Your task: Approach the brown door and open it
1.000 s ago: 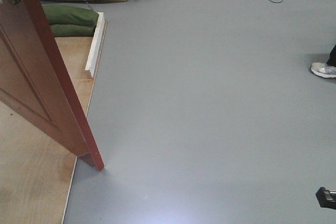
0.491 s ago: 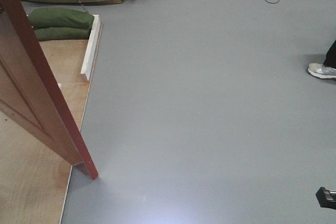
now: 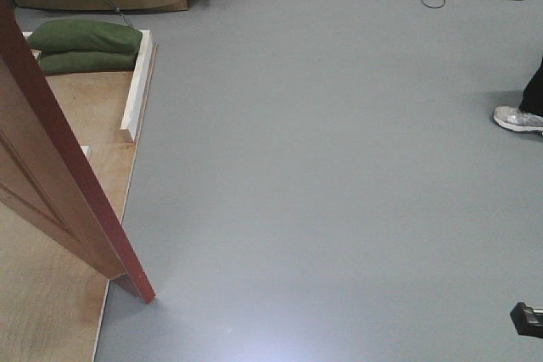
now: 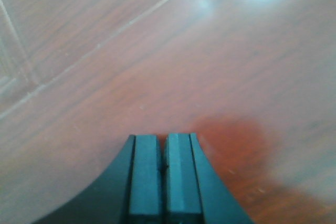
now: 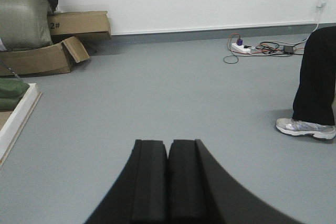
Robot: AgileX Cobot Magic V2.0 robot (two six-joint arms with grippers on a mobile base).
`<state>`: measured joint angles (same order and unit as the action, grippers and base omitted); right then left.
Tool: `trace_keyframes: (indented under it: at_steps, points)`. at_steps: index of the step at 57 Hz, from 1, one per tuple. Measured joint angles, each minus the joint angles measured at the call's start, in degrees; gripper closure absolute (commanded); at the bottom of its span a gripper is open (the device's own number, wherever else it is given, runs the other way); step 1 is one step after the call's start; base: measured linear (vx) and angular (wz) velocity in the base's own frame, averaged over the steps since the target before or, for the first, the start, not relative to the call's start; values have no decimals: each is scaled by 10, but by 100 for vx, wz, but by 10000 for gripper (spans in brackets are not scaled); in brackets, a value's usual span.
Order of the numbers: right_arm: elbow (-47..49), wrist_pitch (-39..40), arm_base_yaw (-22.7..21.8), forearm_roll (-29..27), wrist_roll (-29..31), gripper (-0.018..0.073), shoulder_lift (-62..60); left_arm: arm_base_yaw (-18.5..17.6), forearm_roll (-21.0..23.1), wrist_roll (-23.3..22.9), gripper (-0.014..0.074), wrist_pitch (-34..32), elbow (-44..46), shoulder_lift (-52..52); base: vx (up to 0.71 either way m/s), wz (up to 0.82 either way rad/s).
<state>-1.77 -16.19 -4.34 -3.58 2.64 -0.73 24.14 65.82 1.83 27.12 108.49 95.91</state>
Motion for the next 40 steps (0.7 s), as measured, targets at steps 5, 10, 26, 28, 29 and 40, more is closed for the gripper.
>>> trace_keyframes:
  at_steps: [5, 10, 26, 28, 29, 40]
  points:
    - [0, 0, 0, 0, 0, 559, 0, -1, 0, 0, 600, 8, -1, 0, 9, 1]
    - [0, 0, 0, 0, 0, 559, 0, -1, 0, 0, 600, 11, -1, 1, 10, -1]
    - [0, 0, 0, 0, 0, 559, 0, -1, 0, 0, 600, 10, -1, 1, 11, -1]
    - [0, 0, 0, 0, 0, 559, 0, -1, 0, 0, 600, 10, -1, 1, 12, 0]
    - [0, 0, 0, 0, 0, 559, 0, -1, 0, 0, 600, 10, -1, 1, 12, -1]
    - [0, 0, 0, 0, 0, 559, 0, -1, 0, 0, 600, 11, -1, 1, 13, -1]
